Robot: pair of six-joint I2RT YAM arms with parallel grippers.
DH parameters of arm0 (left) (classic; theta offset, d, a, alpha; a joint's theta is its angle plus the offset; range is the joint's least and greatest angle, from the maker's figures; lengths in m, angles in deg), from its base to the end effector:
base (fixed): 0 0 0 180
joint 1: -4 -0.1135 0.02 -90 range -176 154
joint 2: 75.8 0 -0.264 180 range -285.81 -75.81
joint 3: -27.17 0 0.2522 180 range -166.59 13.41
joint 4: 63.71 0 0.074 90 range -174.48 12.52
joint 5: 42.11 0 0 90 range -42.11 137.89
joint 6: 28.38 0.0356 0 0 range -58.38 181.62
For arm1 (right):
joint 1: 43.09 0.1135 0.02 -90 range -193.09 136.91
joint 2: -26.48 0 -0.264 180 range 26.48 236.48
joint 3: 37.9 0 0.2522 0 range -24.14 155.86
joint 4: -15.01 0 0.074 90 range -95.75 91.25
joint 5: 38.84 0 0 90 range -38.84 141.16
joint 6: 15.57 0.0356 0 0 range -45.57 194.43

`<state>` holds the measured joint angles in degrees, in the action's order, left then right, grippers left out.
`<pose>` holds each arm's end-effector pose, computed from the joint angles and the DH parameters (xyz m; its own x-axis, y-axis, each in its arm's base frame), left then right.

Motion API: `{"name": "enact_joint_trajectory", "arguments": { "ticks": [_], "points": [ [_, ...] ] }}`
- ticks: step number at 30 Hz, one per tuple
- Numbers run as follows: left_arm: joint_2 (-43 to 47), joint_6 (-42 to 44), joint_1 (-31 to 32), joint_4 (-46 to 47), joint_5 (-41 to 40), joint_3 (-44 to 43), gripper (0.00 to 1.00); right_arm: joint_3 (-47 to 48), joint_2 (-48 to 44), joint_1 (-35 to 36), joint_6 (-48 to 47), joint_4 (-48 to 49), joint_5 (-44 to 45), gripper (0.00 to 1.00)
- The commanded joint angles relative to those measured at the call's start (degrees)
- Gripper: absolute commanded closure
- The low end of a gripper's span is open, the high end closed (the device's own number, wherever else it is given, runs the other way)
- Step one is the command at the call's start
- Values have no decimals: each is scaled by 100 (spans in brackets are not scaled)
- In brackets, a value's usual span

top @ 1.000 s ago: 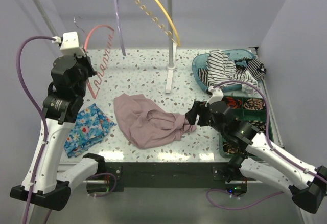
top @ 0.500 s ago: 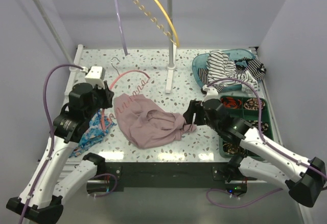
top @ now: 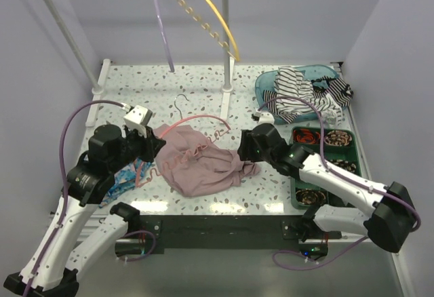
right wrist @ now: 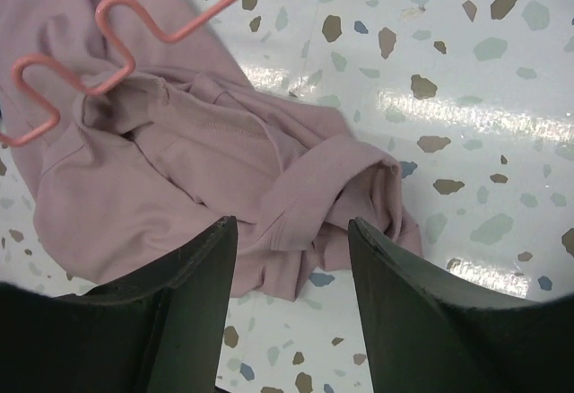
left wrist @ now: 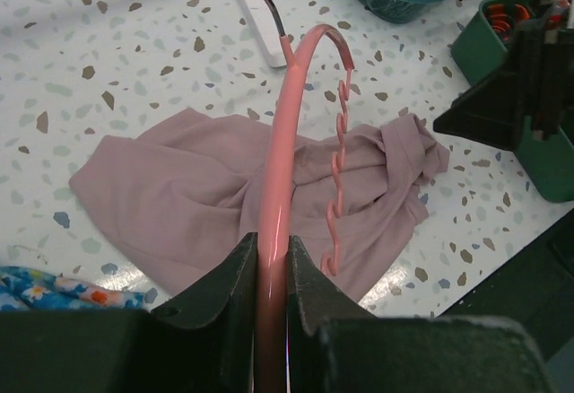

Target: Place the tank top on the hanger

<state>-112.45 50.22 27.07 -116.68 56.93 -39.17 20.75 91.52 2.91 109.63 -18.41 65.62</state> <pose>0.1152 -0.0551 0.3529 -0.4592 -0.0166 -0.8882 0.4377 0.8658 -0.2424 0.1749 0.1683 0.2553 -0.6881 0.0909 -0.7199 -0.2039 0.9279 0.3122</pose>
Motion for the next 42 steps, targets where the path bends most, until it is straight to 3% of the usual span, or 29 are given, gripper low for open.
{"name": "enact_joint_trajectory", "arguments": {
  "ticks": [1, 5, 19, 22, 23, 26, 27, 31, 38, 42],
  "points": [
    [149, 392, 40, 159, 678, -68, 100, 468, 588, 85, 92, 68, 250, 46],
    [78, 481, 40, 26, 660, -244, 100, 618, 914, 120, 127, -187, 610, 46],
    [-1, 437, 40, 9, 705, -561, 100, 539, 1556, 138, 294, 6, 646, 47],
    [-36, 437, 40, 9, 713, -561, 100, 513, 1521, 138, 286, 129, 620, 65],
    [-45, 445, 40, 18, 722, -561, 100, 530, 1503, 138, 268, 164, 611, 77],
    [-80, 446, 31, 26, 705, -578, 100, 609, 1538, 138, 189, 112, 558, 97],
    [-97, 454, 40, 35, 705, -587, 100, 635, 1486, 138, 163, 68, 558, 100],
    [-115, 411, 40, 88, 599, -631, 100, 688, 1074, 138, 66, -29, 558, 100],
    [-203, 200, 40, 246, -121, -745, 100, 2039, 897, 138, -479, -687, 1006, 100],
    [-194, 156, 31, 290, -340, -912, 100, 1955, 660, 138, -287, -759, 779, 100]
  ]
}}
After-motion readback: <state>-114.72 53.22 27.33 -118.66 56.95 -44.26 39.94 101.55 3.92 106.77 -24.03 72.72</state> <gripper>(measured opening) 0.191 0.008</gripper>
